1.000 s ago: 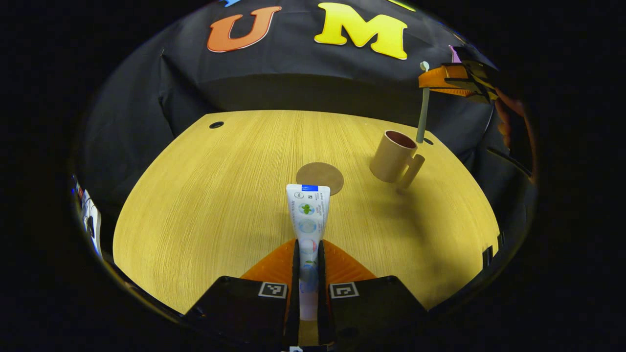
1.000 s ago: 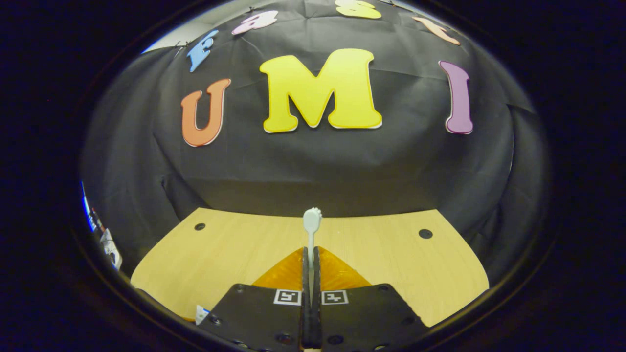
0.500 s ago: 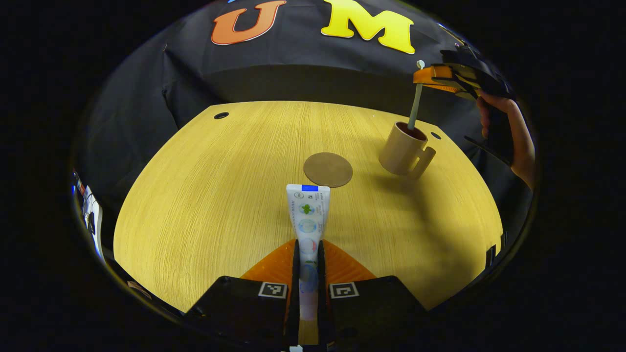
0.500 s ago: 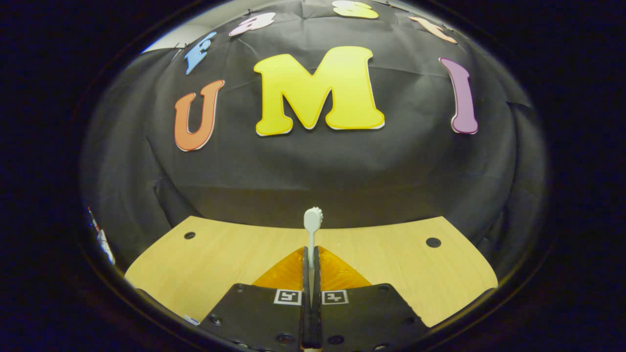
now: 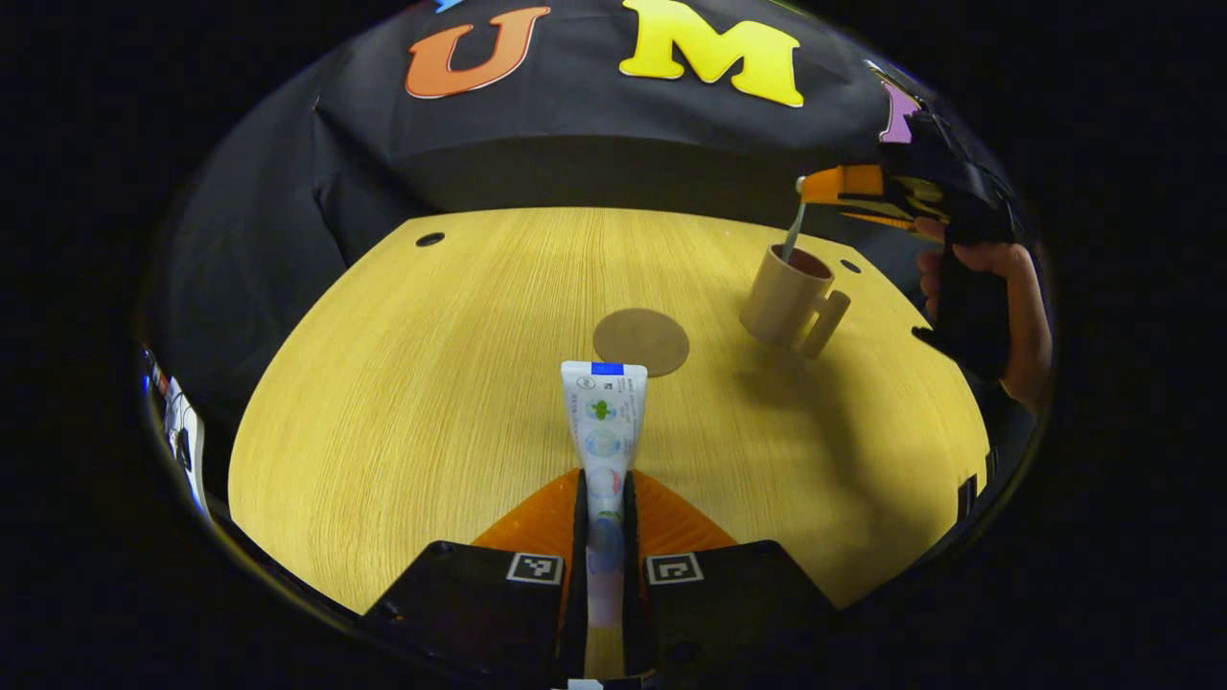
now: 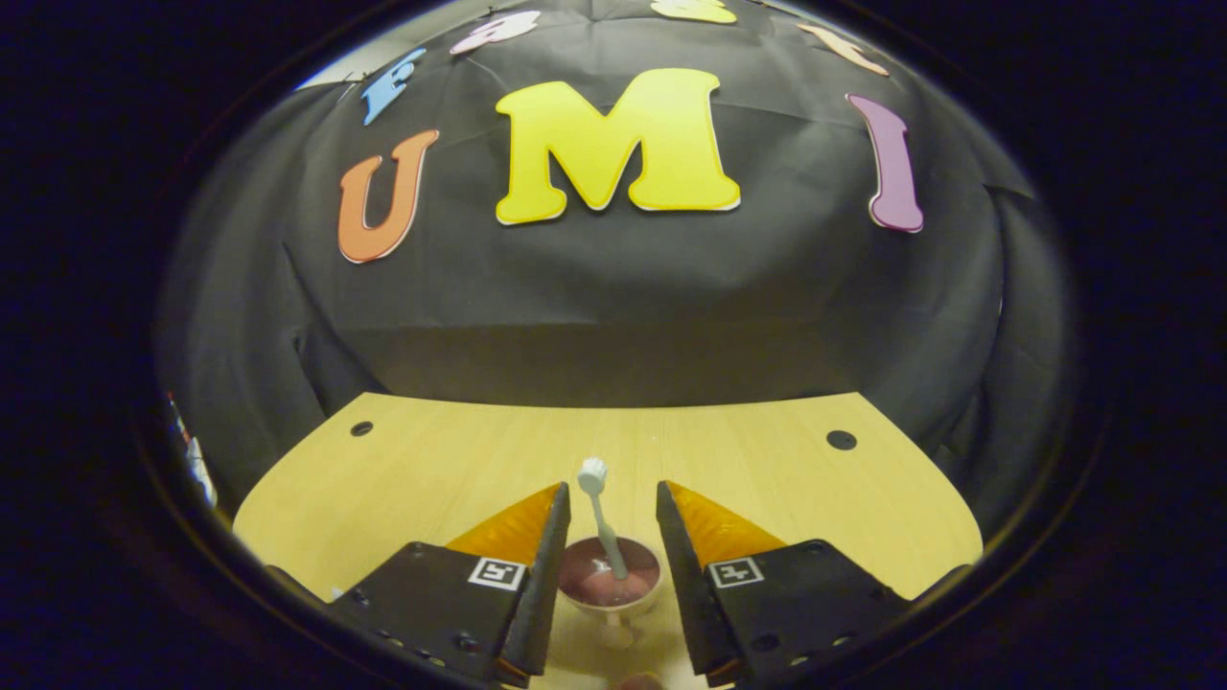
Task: Put the toothbrush and toothpaste on the desktop into the cup, then pick up the cup and place it on the coaster on the desktop.
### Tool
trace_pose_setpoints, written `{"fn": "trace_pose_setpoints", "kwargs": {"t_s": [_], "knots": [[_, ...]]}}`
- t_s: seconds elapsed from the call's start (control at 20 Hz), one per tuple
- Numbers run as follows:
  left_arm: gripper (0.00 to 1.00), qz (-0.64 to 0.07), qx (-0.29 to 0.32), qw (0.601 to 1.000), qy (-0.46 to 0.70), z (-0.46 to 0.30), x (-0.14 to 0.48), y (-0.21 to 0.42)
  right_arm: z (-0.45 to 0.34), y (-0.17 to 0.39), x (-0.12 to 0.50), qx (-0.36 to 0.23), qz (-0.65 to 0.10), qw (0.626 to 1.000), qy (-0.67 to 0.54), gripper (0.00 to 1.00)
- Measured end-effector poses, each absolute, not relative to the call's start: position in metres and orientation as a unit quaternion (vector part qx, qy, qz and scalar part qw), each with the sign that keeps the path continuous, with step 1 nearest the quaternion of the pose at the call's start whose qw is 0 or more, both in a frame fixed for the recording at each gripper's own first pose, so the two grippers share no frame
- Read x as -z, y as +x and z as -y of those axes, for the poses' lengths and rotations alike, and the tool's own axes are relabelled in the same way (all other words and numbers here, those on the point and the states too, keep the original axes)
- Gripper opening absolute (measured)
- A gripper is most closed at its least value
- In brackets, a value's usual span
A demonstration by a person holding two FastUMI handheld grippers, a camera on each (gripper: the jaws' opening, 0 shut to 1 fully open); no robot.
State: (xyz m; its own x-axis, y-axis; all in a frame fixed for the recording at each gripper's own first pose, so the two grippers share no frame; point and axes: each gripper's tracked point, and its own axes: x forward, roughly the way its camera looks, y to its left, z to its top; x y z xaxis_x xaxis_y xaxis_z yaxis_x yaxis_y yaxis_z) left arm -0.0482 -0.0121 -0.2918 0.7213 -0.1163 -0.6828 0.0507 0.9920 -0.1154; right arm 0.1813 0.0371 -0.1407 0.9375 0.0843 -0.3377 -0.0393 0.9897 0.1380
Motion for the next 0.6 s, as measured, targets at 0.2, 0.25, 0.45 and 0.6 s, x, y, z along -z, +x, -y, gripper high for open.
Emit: {"fn": "trace_pose_setpoints", "kwargs": {"t_s": [0.2,0.25,0.45,0.6], "knots": [[0.18,-0.317,0.048,0.946,-0.046,0.021,0.262,-0.026,-0.033,0.171,0.128,-0.033,-0.161,0.985,0.055,0.61],[0.18,-0.301,0.046,0.951,-0.048,0.024,0.252,-0.018,-0.030,0.168,0.124,-0.034,-0.158,0.985,0.053,0.61],[0.18,-0.253,0.041,0.965,-0.064,0.046,0.223,0.012,-0.013,0.149,0.111,-0.038,-0.146,0.988,0.045,0.82],[0.17,-0.214,0.055,0.973,-0.069,0.075,0.206,0.039,0.014,0.135,0.108,-0.025,-0.146,0.988,0.039,0.90]]}}
